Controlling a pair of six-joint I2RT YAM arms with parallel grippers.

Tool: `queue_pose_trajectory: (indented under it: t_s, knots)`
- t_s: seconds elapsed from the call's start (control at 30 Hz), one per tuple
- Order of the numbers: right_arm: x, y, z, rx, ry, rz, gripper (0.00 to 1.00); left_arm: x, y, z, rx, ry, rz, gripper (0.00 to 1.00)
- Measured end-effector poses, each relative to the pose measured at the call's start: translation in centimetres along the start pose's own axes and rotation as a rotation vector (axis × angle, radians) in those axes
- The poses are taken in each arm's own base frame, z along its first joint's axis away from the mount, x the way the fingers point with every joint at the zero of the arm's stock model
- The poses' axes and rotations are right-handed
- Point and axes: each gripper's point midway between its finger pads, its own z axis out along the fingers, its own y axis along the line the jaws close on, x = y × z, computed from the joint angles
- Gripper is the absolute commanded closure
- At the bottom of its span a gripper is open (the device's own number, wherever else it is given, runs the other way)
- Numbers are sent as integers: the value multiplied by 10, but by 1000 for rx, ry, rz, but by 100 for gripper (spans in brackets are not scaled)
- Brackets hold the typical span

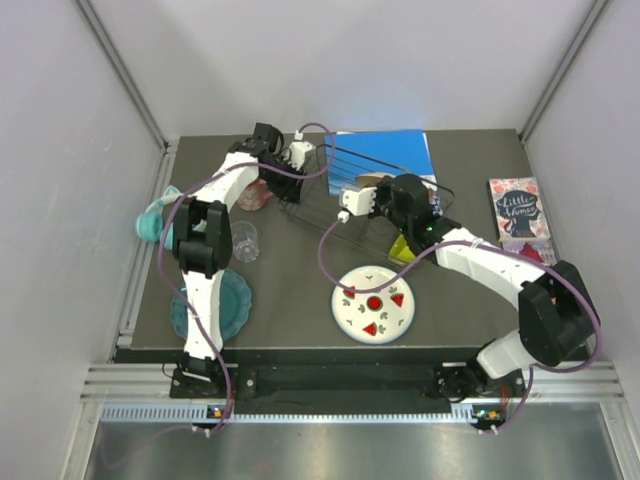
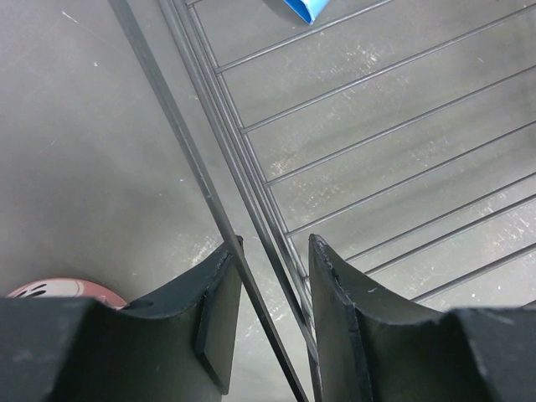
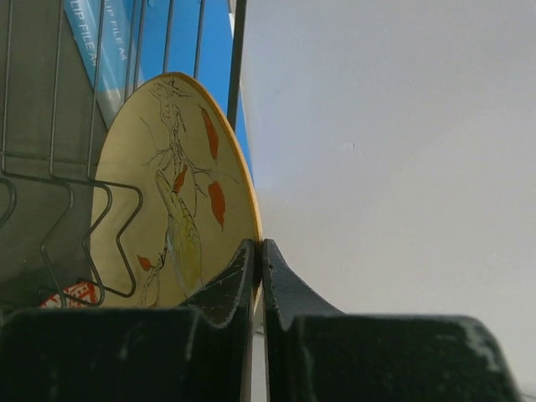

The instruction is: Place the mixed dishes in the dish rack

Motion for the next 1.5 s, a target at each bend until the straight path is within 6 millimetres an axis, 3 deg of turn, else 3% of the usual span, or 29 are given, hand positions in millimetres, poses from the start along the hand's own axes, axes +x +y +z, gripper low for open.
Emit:
queue_pose_trajectory:
  t_s: [0.17, 0.2, 0.23, 0.63, 0.8, 0.97, 1.07, 1.23, 1.5]
  knots:
    - [11, -2, 1, 28, 58, 35, 65, 0, 1, -1, -13, -4, 9, 58]
    - [14, -2, 0, 34, 76, 49, 15, 0, 0, -1, -16, -5, 13, 58]
    - [17, -2, 0, 38, 88, 68, 1, 1, 0, -2, -20, -5, 17, 58]
    - [27, -11, -24, 75, 151, 286, 0, 14, -5, -9, -32, 24, 16, 58]
    - [23, -32, -46, 101, 141, 399, 1, 19, -9, -11, -29, 34, -7, 59]
    - [20, -66, -78, 207, 116, 572, 0, 35, -21, -18, -19, 59, -47, 59]
    - [19, -70, -95, 229, 102, 699, 0, 50, -32, -25, -12, 84, -71, 59]
    - [20, -38, -105, 162, 158, 982, 0, 73, -47, -41, -18, 126, -113, 59]
    - [58, 61, -92, 28, 540, 1341, 0, 96, -66, -60, -14, 184, -172, 59]
